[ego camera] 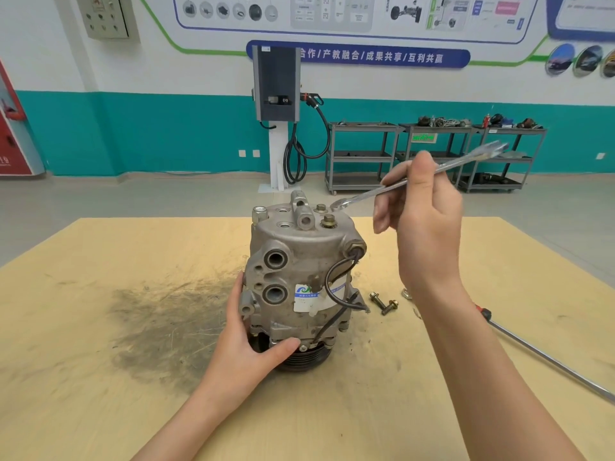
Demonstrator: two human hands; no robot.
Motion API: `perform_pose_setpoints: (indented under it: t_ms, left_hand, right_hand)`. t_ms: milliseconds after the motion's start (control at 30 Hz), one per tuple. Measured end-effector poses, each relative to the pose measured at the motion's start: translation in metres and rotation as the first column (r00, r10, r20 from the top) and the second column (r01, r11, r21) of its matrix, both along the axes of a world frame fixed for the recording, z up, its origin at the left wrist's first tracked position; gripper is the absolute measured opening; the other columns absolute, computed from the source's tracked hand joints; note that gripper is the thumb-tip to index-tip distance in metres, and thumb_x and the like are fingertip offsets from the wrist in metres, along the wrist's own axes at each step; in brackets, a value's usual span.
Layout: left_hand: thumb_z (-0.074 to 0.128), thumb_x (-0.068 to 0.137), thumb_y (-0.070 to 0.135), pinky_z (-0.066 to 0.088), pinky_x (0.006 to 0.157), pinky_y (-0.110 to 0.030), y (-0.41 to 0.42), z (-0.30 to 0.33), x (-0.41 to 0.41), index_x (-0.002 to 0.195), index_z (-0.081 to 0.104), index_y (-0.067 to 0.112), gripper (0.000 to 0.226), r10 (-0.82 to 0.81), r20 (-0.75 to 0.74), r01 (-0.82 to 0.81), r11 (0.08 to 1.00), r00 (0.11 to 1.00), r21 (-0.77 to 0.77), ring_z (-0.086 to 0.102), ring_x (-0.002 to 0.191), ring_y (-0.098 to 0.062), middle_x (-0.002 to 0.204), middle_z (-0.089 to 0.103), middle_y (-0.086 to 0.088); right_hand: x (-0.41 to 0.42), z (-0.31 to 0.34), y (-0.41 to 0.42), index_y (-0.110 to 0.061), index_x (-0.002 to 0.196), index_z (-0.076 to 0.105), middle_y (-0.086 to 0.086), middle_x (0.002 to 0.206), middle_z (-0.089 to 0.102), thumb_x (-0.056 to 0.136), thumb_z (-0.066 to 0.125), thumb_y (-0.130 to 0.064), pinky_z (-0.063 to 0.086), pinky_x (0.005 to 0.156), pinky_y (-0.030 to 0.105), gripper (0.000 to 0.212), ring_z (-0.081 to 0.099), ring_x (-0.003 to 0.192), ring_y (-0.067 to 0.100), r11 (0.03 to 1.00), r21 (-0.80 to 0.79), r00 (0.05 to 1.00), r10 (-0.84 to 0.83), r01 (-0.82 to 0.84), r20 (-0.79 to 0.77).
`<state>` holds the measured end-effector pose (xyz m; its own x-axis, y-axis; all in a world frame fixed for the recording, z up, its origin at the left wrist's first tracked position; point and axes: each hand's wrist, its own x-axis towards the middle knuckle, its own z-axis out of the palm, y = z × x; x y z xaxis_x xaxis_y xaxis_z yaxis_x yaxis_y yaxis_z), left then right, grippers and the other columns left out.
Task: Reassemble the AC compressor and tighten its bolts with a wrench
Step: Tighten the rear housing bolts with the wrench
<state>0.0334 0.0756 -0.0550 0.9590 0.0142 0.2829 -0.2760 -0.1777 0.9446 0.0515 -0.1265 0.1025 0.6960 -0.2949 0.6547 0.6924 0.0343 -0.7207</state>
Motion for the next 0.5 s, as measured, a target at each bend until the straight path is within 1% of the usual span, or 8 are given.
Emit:
perform_pose_setpoints:
  t_ms: [67, 133, 267, 400, 500]
  left_hand:
    - [0.081, 0.048, 0.067, 0.032, 0.082, 0.008, 0.0, 0.0, 0.0, 0.123, 0.004, 0.071, 0.108, 0.0, 0.0, 0.0, 1.0, 1.0, 0.001, 0.044, 0.114, 0.027, 0.118, 0.044, 0.055]
    - [0.08, 0.05, 0.061, 0.032, 0.083, 0.008, 0.0, -0.001, 0.001, 0.125, 0.005, 0.069, 0.107, -0.005, 0.002, 0.004, 1.0, 1.0, 0.003, 0.045, 0.114, 0.025, 0.119, 0.046, 0.053]
    - [0.08, 0.051, 0.06, 0.032, 0.085, 0.007, 0.0, -0.001, 0.001, 0.128, 0.005, 0.067, 0.108, -0.009, 0.005, 0.009, 1.0, 1.0, 0.01, 0.045, 0.116, 0.024, 0.121, 0.046, 0.052]
    - [0.08, 0.051, 0.059, 0.032, 0.086, 0.007, 0.0, -0.002, 0.001, 0.127, 0.004, 0.066, 0.108, -0.008, -0.002, 0.008, 1.0, 1.0, 0.01, 0.046, 0.116, 0.023, 0.122, 0.047, 0.05]
    - [0.083, 0.053, 0.055, 0.032, 0.084, 0.007, 0.0, -0.002, 0.001, 0.125, 0.003, 0.068, 0.108, 0.004, -0.009, -0.004, 1.0, 1.0, 0.014, 0.044, 0.116, 0.025, 0.127, 0.049, 0.041]
  right_hand:
    - [0.008, -0.003, -0.004, -0.012, 0.081, 0.055, -0.001, 0.052, 0.055, 0.107, 0.03, -0.034, 0.041, 0.047, 0.026, 0.042, 0.047, 0.045, 0.015, 0.994, 0.084, 0.989, 0.087, -0.077, -0.117]
    - [0.013, -0.007, -0.006, -0.011, 0.082, 0.056, -0.001, 0.051, 0.054, 0.107, 0.029, -0.035, 0.041, 0.049, 0.028, 0.043, 0.047, 0.045, 0.014, 0.978, 0.147, 0.967, 0.172, -0.145, -0.188]
    - [0.017, -0.009, -0.008, -0.01, 0.084, 0.055, 0.002, 0.052, 0.053, 0.107, 0.028, -0.035, 0.043, 0.046, 0.026, 0.044, 0.045, 0.043, 0.013, 0.928, 0.266, 0.907, 0.329, -0.261, -0.261]
    - [0.02, -0.011, -0.012, -0.009, 0.084, 0.055, 0.003, 0.051, 0.052, 0.107, 0.029, -0.035, 0.041, 0.043, 0.022, 0.043, 0.043, 0.042, 0.012, 0.865, 0.377, 0.844, 0.449, -0.33, -0.293]
    - [0.022, -0.012, -0.013, -0.009, 0.085, 0.054, 0.002, 0.051, 0.052, 0.107, 0.029, -0.033, 0.04, 0.042, 0.021, 0.041, 0.042, 0.041, 0.011, 0.847, 0.406, 0.805, 0.488, -0.344, -0.336]
